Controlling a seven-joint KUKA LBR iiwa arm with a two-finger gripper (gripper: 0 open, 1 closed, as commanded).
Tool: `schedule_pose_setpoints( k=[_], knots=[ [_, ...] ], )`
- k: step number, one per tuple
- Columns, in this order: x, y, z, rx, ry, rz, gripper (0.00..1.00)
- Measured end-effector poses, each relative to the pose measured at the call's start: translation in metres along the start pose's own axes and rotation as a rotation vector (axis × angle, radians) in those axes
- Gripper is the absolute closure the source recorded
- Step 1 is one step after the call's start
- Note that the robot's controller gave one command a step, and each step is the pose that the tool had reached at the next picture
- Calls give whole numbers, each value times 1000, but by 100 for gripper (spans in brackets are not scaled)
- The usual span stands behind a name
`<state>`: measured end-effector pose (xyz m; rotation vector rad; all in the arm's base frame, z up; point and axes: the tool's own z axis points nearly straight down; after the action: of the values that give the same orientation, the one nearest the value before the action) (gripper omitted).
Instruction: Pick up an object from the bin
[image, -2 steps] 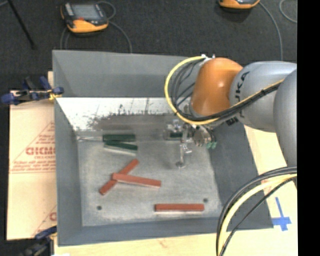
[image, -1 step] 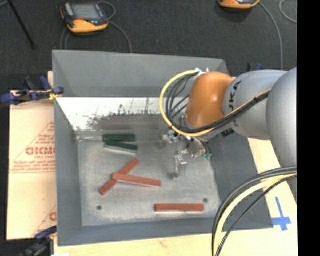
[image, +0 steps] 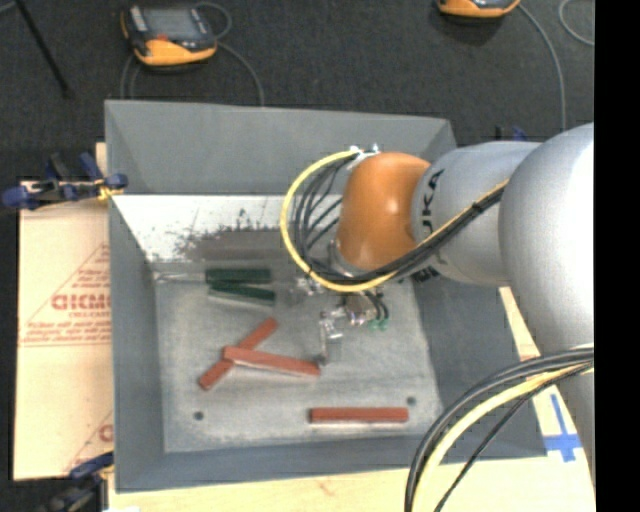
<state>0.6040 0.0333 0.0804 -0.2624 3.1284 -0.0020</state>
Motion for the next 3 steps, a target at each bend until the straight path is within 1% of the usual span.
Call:
schedule_pose_setpoints(
  k=[1, 2, 3],
  knots=[
    [-3, 33, 4, -5, -1, 87, 0],
    [-21, 31, -16, -2, -1, 247, 0],
    [4, 95, -1, 0, -3, 130, 0]
  ],
)
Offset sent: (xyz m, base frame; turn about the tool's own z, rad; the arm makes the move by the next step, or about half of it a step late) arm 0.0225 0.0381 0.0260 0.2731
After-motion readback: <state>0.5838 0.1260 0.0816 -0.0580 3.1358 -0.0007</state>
